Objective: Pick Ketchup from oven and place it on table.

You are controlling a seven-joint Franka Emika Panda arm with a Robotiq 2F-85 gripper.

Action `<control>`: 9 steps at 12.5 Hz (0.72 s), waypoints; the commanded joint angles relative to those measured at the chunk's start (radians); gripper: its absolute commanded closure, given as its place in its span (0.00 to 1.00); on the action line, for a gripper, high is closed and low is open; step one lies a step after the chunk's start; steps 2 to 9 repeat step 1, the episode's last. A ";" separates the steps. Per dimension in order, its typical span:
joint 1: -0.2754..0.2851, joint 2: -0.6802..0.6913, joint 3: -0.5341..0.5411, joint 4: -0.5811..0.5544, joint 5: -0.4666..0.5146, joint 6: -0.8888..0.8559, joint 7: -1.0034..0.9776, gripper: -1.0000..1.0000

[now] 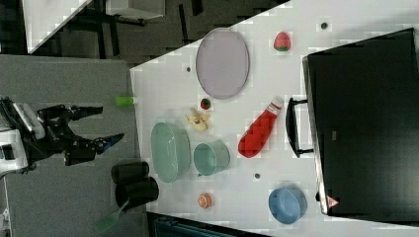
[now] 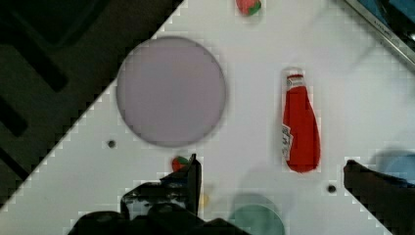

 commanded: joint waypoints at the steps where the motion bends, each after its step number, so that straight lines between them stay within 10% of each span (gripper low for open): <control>1: -0.016 0.032 0.002 -0.020 -0.017 -0.021 0.004 0.00; 9: -0.016 0.032 0.002 -0.020 -0.017 -0.021 0.004 0.00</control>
